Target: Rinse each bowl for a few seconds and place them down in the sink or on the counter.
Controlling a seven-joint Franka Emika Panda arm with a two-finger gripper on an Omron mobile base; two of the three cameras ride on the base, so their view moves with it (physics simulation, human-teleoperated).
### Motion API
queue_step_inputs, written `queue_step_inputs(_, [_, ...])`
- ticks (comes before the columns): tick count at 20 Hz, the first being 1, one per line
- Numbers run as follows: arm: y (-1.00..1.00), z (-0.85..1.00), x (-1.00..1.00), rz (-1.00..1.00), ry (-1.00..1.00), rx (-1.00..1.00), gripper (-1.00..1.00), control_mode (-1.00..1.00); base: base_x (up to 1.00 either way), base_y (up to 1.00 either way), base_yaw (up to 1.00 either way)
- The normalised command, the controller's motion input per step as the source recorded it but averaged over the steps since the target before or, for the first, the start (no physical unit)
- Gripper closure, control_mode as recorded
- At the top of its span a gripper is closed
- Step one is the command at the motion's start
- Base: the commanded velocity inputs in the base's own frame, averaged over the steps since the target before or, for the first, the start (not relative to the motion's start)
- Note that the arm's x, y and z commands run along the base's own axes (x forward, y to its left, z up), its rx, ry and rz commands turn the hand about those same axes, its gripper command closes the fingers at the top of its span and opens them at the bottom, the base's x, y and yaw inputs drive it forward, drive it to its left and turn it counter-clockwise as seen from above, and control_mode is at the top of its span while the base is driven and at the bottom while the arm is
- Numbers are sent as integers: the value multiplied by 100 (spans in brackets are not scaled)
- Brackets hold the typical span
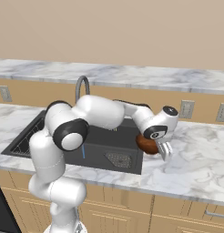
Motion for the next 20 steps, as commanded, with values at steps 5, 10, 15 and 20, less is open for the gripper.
queue_step_inputs(5, [-9,-15,0,-2,0,0,100,-100,0,0,0])
queue_step_inputs(10, [-8,-14,0,-2,0,0,100,-100,0,0,0])
queue_step_inputs(15, [-5,-14,0,-2,0,0,100,-100,0,0,0])
queue_step_inputs(20, [0,-11,0,-2,0,0,100,-100,0,0,0])
